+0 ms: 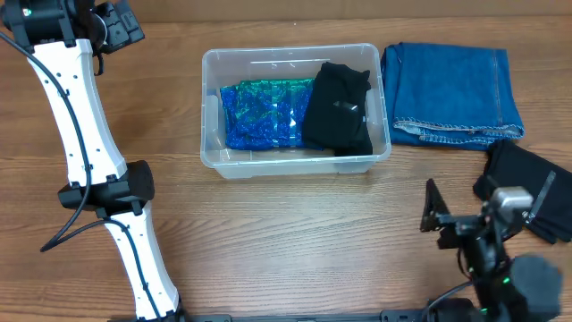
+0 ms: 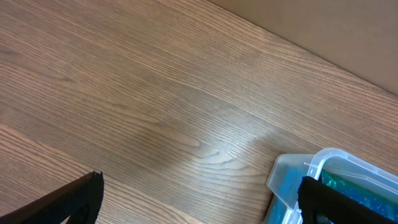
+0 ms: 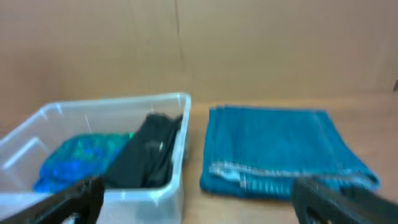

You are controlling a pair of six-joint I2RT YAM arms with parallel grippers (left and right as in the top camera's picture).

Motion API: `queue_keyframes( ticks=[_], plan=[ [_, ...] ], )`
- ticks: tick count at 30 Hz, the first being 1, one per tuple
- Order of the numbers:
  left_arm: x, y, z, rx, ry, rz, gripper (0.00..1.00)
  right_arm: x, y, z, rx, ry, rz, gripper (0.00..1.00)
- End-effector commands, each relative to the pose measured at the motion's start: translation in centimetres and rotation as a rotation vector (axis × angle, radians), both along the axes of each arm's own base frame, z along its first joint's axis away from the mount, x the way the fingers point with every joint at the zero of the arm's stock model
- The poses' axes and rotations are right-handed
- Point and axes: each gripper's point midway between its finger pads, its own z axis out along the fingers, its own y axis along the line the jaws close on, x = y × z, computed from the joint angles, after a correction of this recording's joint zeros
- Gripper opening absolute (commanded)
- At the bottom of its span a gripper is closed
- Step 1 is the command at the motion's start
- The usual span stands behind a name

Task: Pack container
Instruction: 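Reach right gripper to the black cloth on the right and grasp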

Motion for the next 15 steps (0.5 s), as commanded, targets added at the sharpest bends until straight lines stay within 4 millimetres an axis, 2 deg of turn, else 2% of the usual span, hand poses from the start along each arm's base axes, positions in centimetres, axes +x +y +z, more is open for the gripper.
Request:
queue_keyframes(
  ticks=[1,4,5,7,8,10,11,12,14,15],
  plan=[
    [-0.7,0.2,1.9,0.030,-0.033,-0.005,1.00,1.4,0.3,2.9,0.011,0.153,0.015,1.00],
    [-0.8,0.3,1.9,0.030,-0.033,-0.005,1.00,3.3,1.9,3.3,0.071,0.291,0.101,1.00],
    [-0.8,0.3,1.9,0.030,-0.033,-0.005,1.00,3.5,3.7,2.4,0.114,0.355,0.198,1.00],
    [-0.8,0.3,1.9,0.030,-0.033,-0.005,1.00,4.5,3.8,1.1,0.111,0.408,0.204,1.00],
    [-0.7,0.2,1.9,0.030,-0.033,-0.005,1.00,4.9,2.7,0.0,0.135,0.457,0.133,1.00],
    [-0.8,0.3,1.9,0.030,-0.033,-0.005,1.00,5.7,-2.1,-3.3,0.259,0.596,-0.186,1.00],
    [-0.8,0.3,1.9,0.030,-0.033,-0.005,1.00,5.7,-3.4,-4.3,0.307,0.629,-0.272,1.00],
    [-0.8,0.3,1.9,0.030,-0.033,-0.005,1.00,5.7,-5.9,-6.0,0.419,0.681,-0.448,1.00],
    [-0.7,0.3,1.9,0.030,-0.034,-0.005,1.00,5.2,-9.6,-8.5,0.574,0.739,-0.691,1.00],
    [-0.8,0.3,1.9,0.030,-0.033,-0.005,1.00,4.2,-12.2,-10.3,0.684,0.765,-0.888,1.00]
  ],
)
